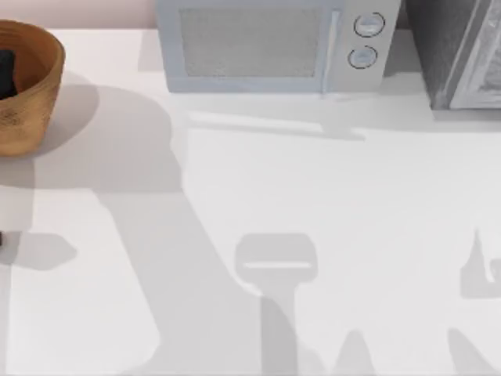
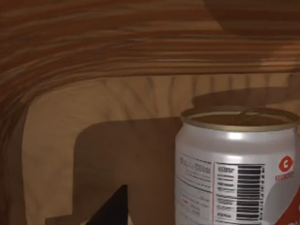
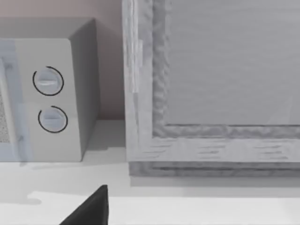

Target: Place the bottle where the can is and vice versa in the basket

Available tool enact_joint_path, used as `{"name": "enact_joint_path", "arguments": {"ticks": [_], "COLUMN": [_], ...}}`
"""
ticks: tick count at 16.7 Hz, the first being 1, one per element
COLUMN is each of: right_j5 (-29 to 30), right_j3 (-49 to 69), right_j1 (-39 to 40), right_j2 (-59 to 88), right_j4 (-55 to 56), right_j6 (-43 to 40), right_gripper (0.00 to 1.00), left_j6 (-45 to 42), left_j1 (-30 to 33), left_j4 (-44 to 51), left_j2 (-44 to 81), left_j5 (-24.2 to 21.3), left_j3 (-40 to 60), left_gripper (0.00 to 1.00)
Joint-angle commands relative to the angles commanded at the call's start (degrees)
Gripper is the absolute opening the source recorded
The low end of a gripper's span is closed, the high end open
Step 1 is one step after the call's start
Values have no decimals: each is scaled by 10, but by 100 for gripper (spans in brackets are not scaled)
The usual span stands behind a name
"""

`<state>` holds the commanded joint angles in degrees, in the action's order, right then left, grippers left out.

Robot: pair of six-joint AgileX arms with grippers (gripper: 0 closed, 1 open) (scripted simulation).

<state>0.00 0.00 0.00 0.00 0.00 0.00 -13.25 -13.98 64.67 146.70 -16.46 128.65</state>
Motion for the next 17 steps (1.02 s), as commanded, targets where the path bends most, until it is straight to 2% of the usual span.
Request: {"name": "enact_joint_path", "arguments": {"ticks": [13,17], "right_j5": [0,0], "right_j3": [0,0], "right_j1": [0,0], "right_j2": [0,0], "right_j4": [0,0], "right_j6": [0,0], "right_gripper": [100,100], "left_j6": [0,0], "left_j1": [0,0], "left_j4": [0,0], "left_j2": [0,0], "left_j5": [0,0], "left_j3": [0,0], "left_gripper": [2,0]}}
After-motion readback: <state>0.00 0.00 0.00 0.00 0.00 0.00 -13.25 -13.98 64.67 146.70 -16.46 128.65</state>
